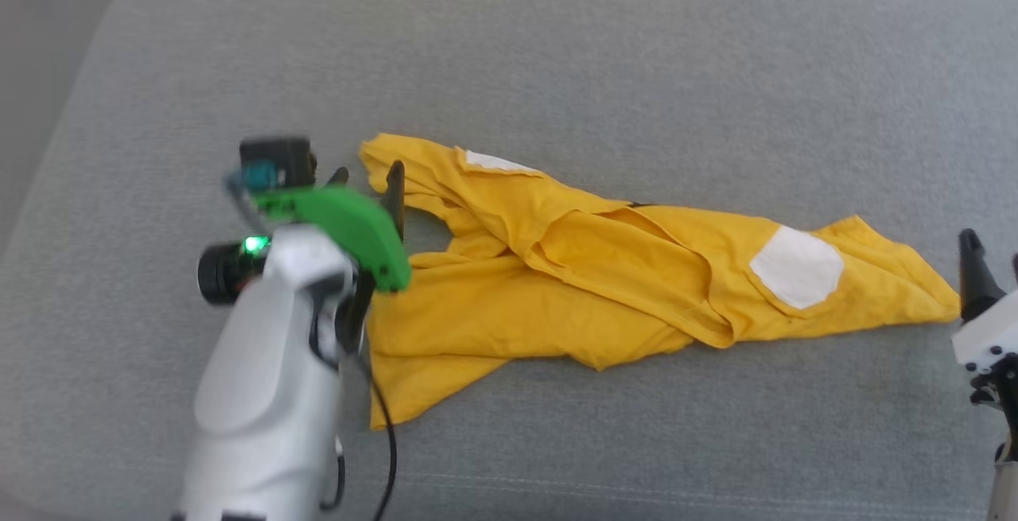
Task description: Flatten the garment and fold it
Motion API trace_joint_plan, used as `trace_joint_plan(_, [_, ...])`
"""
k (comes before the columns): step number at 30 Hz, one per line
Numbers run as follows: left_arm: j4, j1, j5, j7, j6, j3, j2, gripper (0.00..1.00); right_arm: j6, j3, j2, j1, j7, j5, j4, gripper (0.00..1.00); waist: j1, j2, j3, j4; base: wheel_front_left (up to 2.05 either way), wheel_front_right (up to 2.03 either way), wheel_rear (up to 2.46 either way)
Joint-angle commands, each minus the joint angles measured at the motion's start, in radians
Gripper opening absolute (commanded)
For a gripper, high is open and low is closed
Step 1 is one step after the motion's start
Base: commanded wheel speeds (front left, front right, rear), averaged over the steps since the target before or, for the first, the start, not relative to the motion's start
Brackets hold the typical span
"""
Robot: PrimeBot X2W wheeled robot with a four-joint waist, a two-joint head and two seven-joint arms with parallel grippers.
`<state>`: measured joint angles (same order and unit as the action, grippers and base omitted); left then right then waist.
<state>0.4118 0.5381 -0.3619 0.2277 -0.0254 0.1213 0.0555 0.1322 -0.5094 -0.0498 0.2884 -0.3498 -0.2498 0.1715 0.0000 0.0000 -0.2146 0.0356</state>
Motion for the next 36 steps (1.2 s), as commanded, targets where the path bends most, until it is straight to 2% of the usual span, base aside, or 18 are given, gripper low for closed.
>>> trace_joint_plan(1, [0.039, 0.055, 0.003, 0.056, -0.013, 0.009, 0.008, 1.00, -0.002, 0.014, -0.001, 0.016, -0.003, -0.008, -0.005, 1.00, 0.0000, 0.0000, -0.043, -0.042, 0.00, 0.00, 0.00])
trace_joint_plan(7, [0.176, 0.178, 0.041, 0.241, -0.064, 0.033, 0.052, 1.00, -0.002, 0.056, -0.001, 0.029, 0.000, -0.015, 0.000, 1.00, 0.0000, 0.0000, -0.094, -0.101, 0.00, 0.00, 0.00])
trace_joint_plan(10, [0.192, 0.202, 0.042, 0.246, -0.074, 0.032, 0.056, 1.00, -0.002, 0.057, -0.001, 0.032, 0.005, -0.011, 0.002, 1.00, 0.0000, 0.0000, -0.110, -0.111, 0.00, 0.00, 0.00])
trace_joint_plan(18, [0.211, 0.220, 0.024, 0.213, -0.054, 0.047, 0.041, 1.00, -0.002, 0.055, -0.001, 0.036, 0.007, 0.003, 0.006, 1.00, 0.0000, 0.0000, -0.121, -0.103, 0.00, 0.00, 0.00])
trace_joint_plan(20, [0.220, 0.222, 0.023, 0.205, -0.049, 0.051, 0.040, 0.38, -0.002, 0.062, -0.001, 0.041, 0.007, 0.001, 0.009, 1.00, 0.0000, 0.0000, -0.119, -0.101, 0.00, 0.00, 0.00])
trace_joint_plan(22, [0.225, 0.224, 0.023, 0.191, -0.044, 0.055, 0.041, 0.00, -0.002, 0.069, -0.001, 0.044, 0.009, 0.002, 0.012, 1.00, 0.0000, 0.0000, -0.117, -0.099, 0.00, 0.00, 0.00])
trace_joint_plan(30, [0.197, 0.248, 0.014, 0.081, -0.020, 0.055, 0.040, 0.00, -0.002, 0.070, -0.001, 0.031, 0.009, 0.018, 0.020, 1.00, 0.0000, 0.0000, -0.092, -0.063, 0.00, 0.00, 0.00])
trace_joint_plan(36, [0.130, 0.266, -0.031, -0.024, -0.012, -0.002, 0.053, 0.00, -0.002, 0.069, 0.000, 0.017, -0.001, 0.028, 0.015, 1.00, 0.0000, 0.0000, -0.058, -0.022, 0.00, 0.00, 0.00])
